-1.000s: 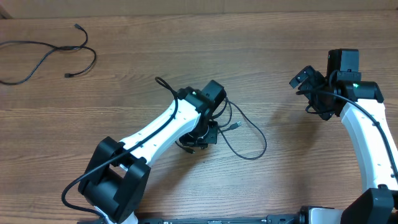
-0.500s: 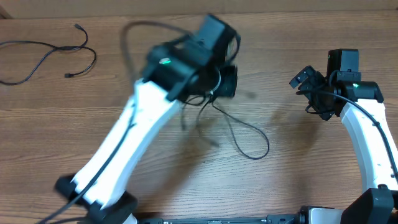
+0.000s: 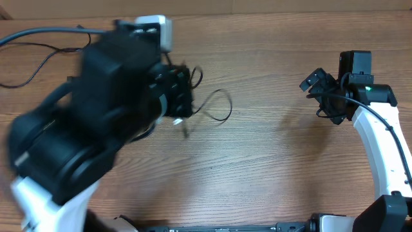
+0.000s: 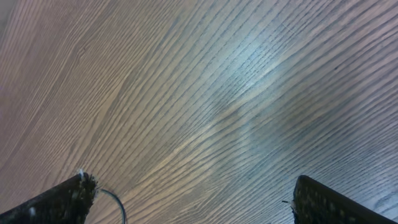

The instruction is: Untangle cables

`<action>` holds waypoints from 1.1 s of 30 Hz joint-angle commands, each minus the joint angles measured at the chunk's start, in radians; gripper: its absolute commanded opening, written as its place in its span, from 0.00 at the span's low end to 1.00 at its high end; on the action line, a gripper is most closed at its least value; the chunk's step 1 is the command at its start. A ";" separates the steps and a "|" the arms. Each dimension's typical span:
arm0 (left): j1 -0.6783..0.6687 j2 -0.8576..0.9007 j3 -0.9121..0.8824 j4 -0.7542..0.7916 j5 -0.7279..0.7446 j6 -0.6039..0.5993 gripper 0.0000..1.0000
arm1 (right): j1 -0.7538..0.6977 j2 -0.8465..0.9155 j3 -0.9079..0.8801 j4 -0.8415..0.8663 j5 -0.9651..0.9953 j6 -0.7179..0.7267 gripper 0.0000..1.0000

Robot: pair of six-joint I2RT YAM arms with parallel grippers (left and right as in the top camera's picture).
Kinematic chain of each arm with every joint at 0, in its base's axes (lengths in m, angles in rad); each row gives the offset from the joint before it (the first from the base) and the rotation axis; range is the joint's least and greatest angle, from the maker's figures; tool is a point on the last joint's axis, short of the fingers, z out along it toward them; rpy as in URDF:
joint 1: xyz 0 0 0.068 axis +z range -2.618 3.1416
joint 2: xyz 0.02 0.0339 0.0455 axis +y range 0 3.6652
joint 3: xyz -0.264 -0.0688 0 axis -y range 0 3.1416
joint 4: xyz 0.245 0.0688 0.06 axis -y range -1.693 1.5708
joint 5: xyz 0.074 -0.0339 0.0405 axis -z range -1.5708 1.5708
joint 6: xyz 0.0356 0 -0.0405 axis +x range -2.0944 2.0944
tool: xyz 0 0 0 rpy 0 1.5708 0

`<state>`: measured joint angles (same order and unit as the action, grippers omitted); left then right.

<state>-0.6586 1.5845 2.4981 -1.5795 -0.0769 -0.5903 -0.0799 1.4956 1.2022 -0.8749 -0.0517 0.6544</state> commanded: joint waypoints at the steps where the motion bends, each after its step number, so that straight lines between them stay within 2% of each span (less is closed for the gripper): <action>1: 0.010 0.093 -0.017 -0.032 0.170 -0.068 0.09 | -0.006 -0.014 0.002 0.005 0.009 -0.002 1.00; 2: 0.010 0.105 -0.017 -0.032 0.215 -0.067 0.04 | -0.006 -0.014 0.002 0.005 0.009 -0.002 1.00; 6: 0.023 0.107 -0.013 0.083 0.400 -0.068 0.04 | -0.006 -0.014 0.002 0.005 0.009 -0.002 1.00; 9: 0.032 0.079 -0.014 0.193 0.458 -0.059 0.04 | -0.006 -0.014 0.002 0.005 0.009 -0.002 1.00; 12: 0.032 0.072 -0.014 0.170 0.381 -0.026 0.04 | -0.006 -0.014 0.002 0.005 0.009 -0.002 1.00; 16: 0.029 0.099 -0.017 -0.037 0.145 -0.027 0.08 | -0.006 -0.014 0.002 0.005 0.009 -0.002 1.00; 18: 0.029 0.129 -0.022 -0.110 0.087 -0.030 0.13 | -0.006 -0.014 0.002 0.005 0.009 -0.002 1.00; 20: 0.021 0.159 -0.077 -0.110 0.161 0.044 0.24 | -0.006 -0.014 0.002 0.005 0.009 -0.002 1.00; 23: 0.010 0.193 -0.155 -0.110 0.171 0.044 0.30 | -0.006 -0.014 0.002 0.005 0.009 -0.002 1.00; 26: 0.010 0.249 -0.274 -0.109 0.169 0.045 0.61 | -0.006 -0.014 0.002 0.005 0.009 -0.002 1.00; 28: 0.009 0.283 -0.337 -0.102 0.164 0.044 0.75 | -0.006 -0.014 0.002 0.005 0.009 -0.002 1.00; 33: 0.009 0.374 -0.462 -0.036 0.186 0.017 0.90 | -0.006 -0.014 0.002 0.005 0.009 -0.002 1.00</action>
<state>-0.6418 1.9160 2.0937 -1.6455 0.1001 -0.5575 -0.0799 1.4956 1.2022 -0.8749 -0.0513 0.6540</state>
